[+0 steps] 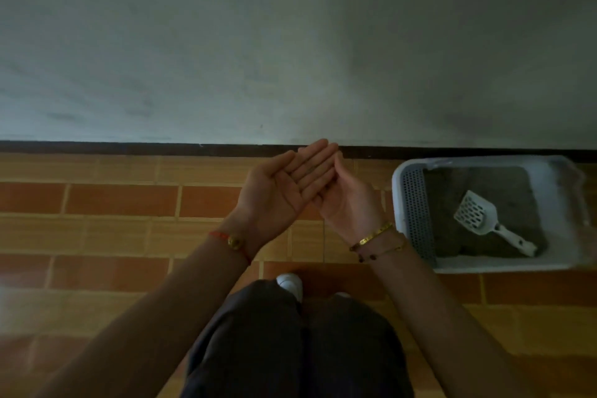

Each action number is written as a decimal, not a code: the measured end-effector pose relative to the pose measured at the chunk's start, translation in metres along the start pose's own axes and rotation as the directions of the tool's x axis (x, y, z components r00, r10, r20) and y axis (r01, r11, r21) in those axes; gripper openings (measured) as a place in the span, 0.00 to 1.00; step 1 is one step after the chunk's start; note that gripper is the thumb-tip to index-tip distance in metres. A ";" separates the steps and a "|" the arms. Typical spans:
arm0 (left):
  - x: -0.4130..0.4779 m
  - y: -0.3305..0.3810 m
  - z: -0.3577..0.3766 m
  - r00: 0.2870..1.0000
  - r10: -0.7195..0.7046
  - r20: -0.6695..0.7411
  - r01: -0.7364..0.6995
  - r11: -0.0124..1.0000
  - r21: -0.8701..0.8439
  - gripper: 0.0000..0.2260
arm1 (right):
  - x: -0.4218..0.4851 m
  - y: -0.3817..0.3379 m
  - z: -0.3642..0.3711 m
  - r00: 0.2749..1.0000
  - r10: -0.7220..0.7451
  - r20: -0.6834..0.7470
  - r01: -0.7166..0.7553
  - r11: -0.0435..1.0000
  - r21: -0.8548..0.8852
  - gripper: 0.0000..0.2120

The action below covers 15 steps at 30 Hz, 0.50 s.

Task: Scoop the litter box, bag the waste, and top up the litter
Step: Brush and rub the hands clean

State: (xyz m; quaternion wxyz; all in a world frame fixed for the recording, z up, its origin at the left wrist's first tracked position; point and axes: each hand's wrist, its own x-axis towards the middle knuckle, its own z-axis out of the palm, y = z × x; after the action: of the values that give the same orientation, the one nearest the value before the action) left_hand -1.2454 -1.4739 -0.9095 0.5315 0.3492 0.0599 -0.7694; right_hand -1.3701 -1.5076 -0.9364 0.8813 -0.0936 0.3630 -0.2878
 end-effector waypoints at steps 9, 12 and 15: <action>-0.188 0.035 0.158 0.993 0.115 -0.024 -0.116 0.992 -0.052 0.20 | -0.170 -0.058 0.170 0.998 0.061 0.025 -0.059 0.996 -0.071 0.22; -0.251 0.046 0.207 0.989 0.143 -0.045 -0.146 0.987 -0.063 0.20 | -0.228 -0.074 0.229 0.993 0.110 0.036 -0.108 0.992 -0.070 0.19; -0.313 0.057 0.253 0.982 0.172 -0.082 -0.177 0.982 -0.068 0.21 | -0.283 -0.089 0.284 0.986 0.161 0.049 -0.157 0.985 -0.070 0.18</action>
State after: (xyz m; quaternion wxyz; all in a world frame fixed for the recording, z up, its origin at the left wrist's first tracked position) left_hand -1.2565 -1.3721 -0.5159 0.6070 0.3619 0.0779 -0.7032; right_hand -1.3738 -1.4299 -0.5331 0.9074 -0.1011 0.3545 -0.2018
